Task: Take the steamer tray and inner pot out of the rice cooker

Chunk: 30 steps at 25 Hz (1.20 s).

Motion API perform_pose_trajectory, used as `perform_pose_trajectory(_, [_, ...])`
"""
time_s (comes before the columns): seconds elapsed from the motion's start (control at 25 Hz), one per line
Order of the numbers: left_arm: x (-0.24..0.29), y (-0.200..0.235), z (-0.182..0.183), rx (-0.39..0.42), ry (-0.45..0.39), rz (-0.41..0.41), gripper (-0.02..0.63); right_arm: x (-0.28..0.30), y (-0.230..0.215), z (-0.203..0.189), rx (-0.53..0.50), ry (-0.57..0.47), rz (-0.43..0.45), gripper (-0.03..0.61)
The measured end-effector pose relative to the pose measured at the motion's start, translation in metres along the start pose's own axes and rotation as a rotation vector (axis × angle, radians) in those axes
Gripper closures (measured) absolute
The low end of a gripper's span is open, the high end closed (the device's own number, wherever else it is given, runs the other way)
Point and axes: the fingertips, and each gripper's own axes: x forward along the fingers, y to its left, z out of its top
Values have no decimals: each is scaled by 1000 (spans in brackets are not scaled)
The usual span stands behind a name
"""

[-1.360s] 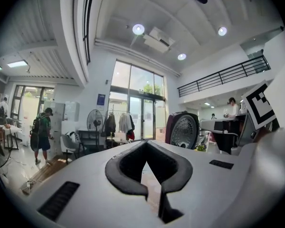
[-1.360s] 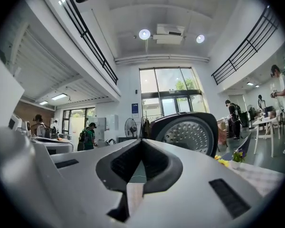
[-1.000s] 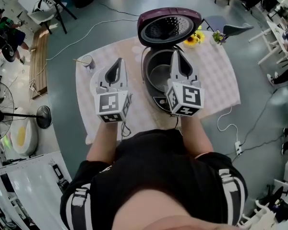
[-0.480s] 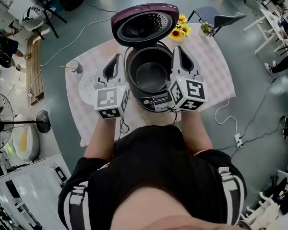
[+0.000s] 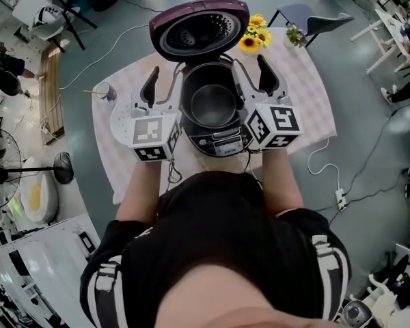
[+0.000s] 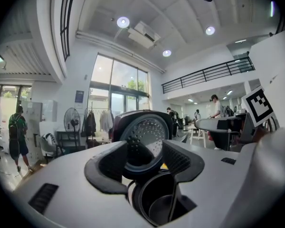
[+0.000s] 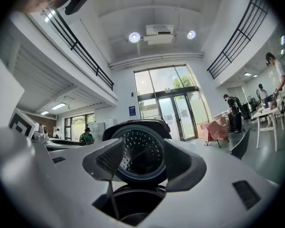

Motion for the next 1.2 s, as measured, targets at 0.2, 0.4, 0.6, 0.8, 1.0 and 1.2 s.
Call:
perform_pose_trajectory(0.2, [8,-7,-10,-19,71,-32,270,4,-10,-11,-76,86,-19,324])
perform_pose_trajectory(0.4, [12,-8,-33,-12,170,-41,267,8,-19,-28,-92,166,-38,324])
perform_pose_trajectory(0.6, [16,-10,-61,-51,270,-42,267,11,-25,-56,-123,289,-15,324])
perform_pose_trajectory(0.8, [19,-10,-103,-92,400,-49,267,15,-26,-111,-220,509,0,324])
perform_pose_trajectory(1.0, [25,-18,-139,-84,538,-73,268,14,-33,-157,-294,698,-9,325])
perform_pose_trajectory(1.2, [35,-18,-172,-116,629,-61,268,16,-47,-185,-336,805,-8,327])
